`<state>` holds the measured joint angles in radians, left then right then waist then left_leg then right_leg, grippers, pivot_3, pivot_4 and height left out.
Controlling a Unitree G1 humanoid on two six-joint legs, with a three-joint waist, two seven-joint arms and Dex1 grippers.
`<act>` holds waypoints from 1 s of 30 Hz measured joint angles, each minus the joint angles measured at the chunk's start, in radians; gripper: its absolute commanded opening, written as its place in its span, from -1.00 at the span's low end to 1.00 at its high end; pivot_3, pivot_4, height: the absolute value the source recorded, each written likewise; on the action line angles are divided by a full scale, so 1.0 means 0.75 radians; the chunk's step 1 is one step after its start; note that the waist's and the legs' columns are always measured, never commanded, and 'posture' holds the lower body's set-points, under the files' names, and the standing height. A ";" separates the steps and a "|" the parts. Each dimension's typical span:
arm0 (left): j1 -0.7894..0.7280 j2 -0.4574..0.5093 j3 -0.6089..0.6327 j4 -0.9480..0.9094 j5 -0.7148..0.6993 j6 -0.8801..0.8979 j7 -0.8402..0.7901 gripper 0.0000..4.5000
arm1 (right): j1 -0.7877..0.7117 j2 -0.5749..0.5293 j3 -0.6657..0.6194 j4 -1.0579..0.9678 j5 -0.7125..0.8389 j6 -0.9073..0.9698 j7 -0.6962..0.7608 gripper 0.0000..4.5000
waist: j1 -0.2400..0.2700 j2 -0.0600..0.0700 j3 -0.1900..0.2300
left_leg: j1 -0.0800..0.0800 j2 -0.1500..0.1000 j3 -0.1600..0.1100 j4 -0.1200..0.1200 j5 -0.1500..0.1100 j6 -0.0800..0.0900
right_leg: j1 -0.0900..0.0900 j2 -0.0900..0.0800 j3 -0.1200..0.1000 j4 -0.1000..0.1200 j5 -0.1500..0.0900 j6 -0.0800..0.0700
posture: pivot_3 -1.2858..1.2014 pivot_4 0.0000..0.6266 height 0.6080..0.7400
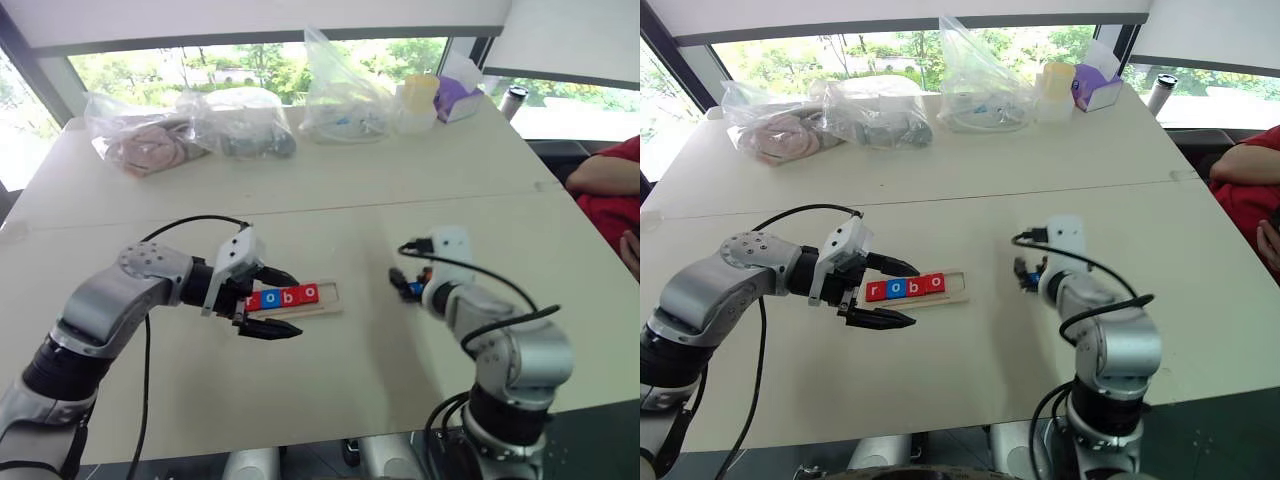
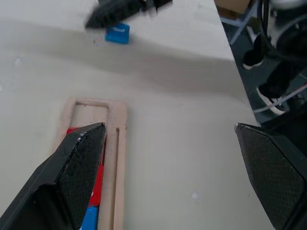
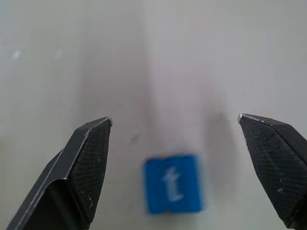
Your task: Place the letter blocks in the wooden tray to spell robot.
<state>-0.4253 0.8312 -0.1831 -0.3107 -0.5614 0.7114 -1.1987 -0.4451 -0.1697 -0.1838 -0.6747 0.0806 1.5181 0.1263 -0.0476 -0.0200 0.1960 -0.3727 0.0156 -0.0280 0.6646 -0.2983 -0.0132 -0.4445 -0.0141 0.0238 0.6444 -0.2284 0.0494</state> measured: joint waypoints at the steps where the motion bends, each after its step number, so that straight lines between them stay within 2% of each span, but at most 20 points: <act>1: 0.015 0.007 0.000 0.010 0.010 -0.003 0.000 1.00 | -0.029 -0.058 -0.041 0.022 0.035 -0.085 0.064 0.97 | 0.000 0.000 0.000 | 0.000 0.000 0.001 0.000 0.000 0.000 | 0.000 0.001 -0.001 0.000 0.000 0.001 | 0.03 -0.52 1.00; 3: 0.030 0.016 0.000 0.023 0.014 -0.005 0.000 1.00 | -0.070 -0.196 -0.114 0.099 0.147 -0.230 0.257 0.97 | 0.003 0.000 0.000 | 0.000 0.001 0.001 -0.002 0.000 0.000 | 0.000 0.001 -0.002 -0.001 0.002 0.004 | 0.03 -0.52 1.00; 6: 0.035 0.025 0.006 0.022 0.013 -0.006 -0.002 1.00 | -0.002 -0.496 -0.132 0.199 0.336 -0.500 0.691 0.97 | 0.014 0.000 0.000 | -0.001 0.001 -0.002 -0.003 -0.002 0.003 | 0.002 0.001 -0.004 -0.003 0.000 0.006 | 0.03 -0.52 1.00; 10: 0.032 0.053 0.015 0.005 0.009 -0.004 -0.020 1.00 | 0.170 -0.819 -0.028 0.413 0.422 -0.890 1.220 0.97 | 0.008 0.000 0.001 | -0.001 0.001 0.002 -0.002 -0.003 0.006 | 0.003 0.001 -0.003 -0.008 0.001 0.007 | 0.03 -0.52 1.00; 13: 0.035 0.116 0.019 -0.046 0.020 -0.006 -0.033 1.00 | 0.193 -0.923 0.107 0.620 0.374 -1.183 1.459 0.97 | -0.004 -0.002 0.001 | 0.000 0.002 0.006 -0.002 -0.003 0.006 | 0.003 0.002 0.001 -0.009 0.001 0.006 | 0.03 -0.52 1.00; 16: 0.043 0.177 0.059 -0.200 -0.008 0.032 -0.023 1.00 | 0.108 -0.941 0.279 0.937 0.239 -1.525 1.601 0.97 | -0.004 -0.002 0.002 | 0.001 0.001 0.006 -0.001 -0.003 0.005 | 0.004 0.002 0.002 -0.009 0.000 0.004 | 0.03 -0.52 1.00; 19: 0.089 0.205 0.112 -0.255 -0.039 0.060 0.000 1.00 | 0.054 -0.923 0.374 1.082 0.173 -1.726 1.679 0.97 | 0.001 -0.001 0.002 | 0.001 0.002 0.006 0.000 -0.003 0.005 | 0.004 0.003 0.002 -0.008 0.002 0.005 | 0.03 -0.52 1.00; 26: 0.173 0.228 0.177 -0.287 -0.060 0.096 0.063 1.00 | -0.089 -0.843 0.488 1.384 0.066 -2.032 1.733 0.97 | 0.006 -0.001 0.002 | 0.001 0.001 0.005 0.001 -0.002 0.004 | 0.004 0.002 0.002 -0.007 0.006 0.002 | 0.03 -0.52 1.00; 29: 0.184 0.221 0.181 -0.319 -0.082 0.121 0.098 1.00 | -0.147 -0.820 0.499 1.496 0.039 -2.119 1.744 0.61 | 0.009 -0.001 0.002 | 0.000 0.001 0.005 0.001 -0.002 0.004 | 0.004 0.001 0.002 -0.007 0.006 0.002 | 0.03 -0.52 1.00; 30: 0.184 0.218 0.182 -0.328 -0.085 0.124 0.112 1.00 | -0.161 -0.810 0.504 1.525 0.033 -2.151 1.757 0.34 | 0.008 -0.001 0.002 | 0.001 0.001 0.005 0.001 -0.002 0.004 | 0.004 0.001 0.002 -0.007 0.006 0.002 | 0.03 -0.52 1.00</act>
<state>-0.2874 0.9946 -0.0469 -0.5569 -0.6250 0.8042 -1.1146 -0.5660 -0.7775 0.1946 0.4689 0.1053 -0.0951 1.4440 -0.0412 -0.0208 0.1976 -0.3721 0.0166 -0.0242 0.6653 -0.3000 -0.0102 -0.4413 -0.0130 0.0251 0.6392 -0.2241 0.0505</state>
